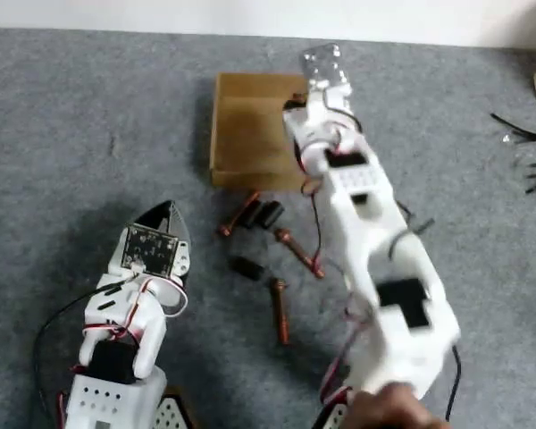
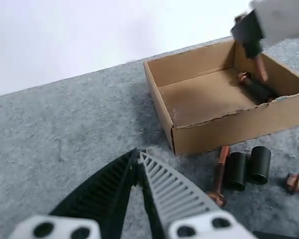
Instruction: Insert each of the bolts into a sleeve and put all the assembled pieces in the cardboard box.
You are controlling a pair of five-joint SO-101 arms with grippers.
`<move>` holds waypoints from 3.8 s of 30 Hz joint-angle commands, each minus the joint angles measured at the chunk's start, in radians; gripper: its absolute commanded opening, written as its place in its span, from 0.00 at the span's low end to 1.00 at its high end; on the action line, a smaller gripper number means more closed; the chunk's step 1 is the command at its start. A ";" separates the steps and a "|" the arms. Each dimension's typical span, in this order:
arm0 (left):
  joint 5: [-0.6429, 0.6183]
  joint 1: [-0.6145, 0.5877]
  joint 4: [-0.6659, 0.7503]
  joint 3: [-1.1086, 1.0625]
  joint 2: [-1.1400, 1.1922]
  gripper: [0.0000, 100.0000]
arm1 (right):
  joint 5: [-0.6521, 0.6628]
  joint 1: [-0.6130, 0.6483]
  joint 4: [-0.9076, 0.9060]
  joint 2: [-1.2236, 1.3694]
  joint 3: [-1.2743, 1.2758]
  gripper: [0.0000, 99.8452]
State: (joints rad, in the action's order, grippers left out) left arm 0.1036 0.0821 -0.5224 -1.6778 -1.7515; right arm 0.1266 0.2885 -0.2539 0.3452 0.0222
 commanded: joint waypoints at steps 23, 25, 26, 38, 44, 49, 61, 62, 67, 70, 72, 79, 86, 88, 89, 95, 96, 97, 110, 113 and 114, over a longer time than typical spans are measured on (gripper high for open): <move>0.005 0.016 0.023 -0.022 -0.001 0.01 | -0.026 -0.015 -0.797 0.522 -1.000 0.25; 0.005 0.016 0.023 -0.022 -0.001 0.01 | -0.081 -0.025 -0.878 0.512 -1.063 0.21; 0.005 0.016 0.023 -0.022 -0.001 0.01 | -0.100 -0.030 -0.921 0.509 -1.098 0.19; 0.005 0.015 0.023 -0.022 -0.004 0.01 | -0.075 0.019 -1.512 0.506 -1.541 0.19; 0.005 0.013 0.023 -0.022 -0.004 0.01 | -0.074 0.035 -1.509 0.501 -1.520 0.19; 0.005 0.013 0.025 -0.022 -0.001 0.01 | -0.074 0.087 -1.511 0.501 -1.504 0.19; 0.005 0.013 0.025 -0.022 -0.001 0.01 | -0.083 0.087 -1.514 0.390 -1.501 0.19; 0.005 0.013 0.025 -0.022 -0.001 0.01 | -0.083 0.087 -1.514 0.374 -1.500 0.19; 0.005 0.013 0.025 -0.022 -0.001 0.01 | -0.083 0.094 -1.514 0.272 -1.351 0.19; 0.005 0.013 0.025 -0.022 -0.001 0.01 | -0.084 0.110 -1.512 0.174 -1.227 0.19; 0.005 0.013 0.025 -0.022 -0.001 0.01 | -0.083 0.127 -1.509 0.107 -1.129 0.19; 0.005 0.013 0.025 -0.022 -0.002 0.01 | -0.071 0.217 -1.497 -0.047 -0.812 0.21; 0.000 -0.018 0.025 -0.021 -0.008 0.01 | 0.015 0.288 -1.354 -0.157 -0.466 0.22; -0.002 -0.035 0.025 -0.021 -0.010 0.01 | 0.048 0.312 -1.270 -0.196 -0.326 0.22; -0.002 -0.038 0.025 -0.021 -0.010 0.01 | 0.066 0.325 -1.218 -0.217 -0.249 0.22; -0.002 -0.039 0.025 -0.021 -0.010 0.01 | 0.164 0.389 -0.917 -0.344 0.174 0.22; -0.002 -0.039 0.025 -0.019 -0.010 0.01 | 0.176 0.397 -0.874 -0.357 0.234 0.22; -0.002 -0.039 0.025 -0.019 -0.010 0.01 | 0.187 0.403 -0.834 -0.364 0.285 0.22; -0.003 -0.038 0.025 -0.019 -0.010 0.01 | 0.219 0.489 -0.697 -0.369 0.473 0.22; -0.003 -0.036 0.025 -0.019 -0.010 0.01 | 0.221 0.489 -0.636 -0.367 0.496 0.22; -0.003 -0.036 0.025 -0.019 -0.010 0.01 | 0.226 0.489 -0.616 -0.367 0.509 0.22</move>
State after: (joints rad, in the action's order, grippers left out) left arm 0.1036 0.0529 -0.5209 -1.6778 -1.7515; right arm 0.3353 0.7672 -0.9291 0.0245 0.5209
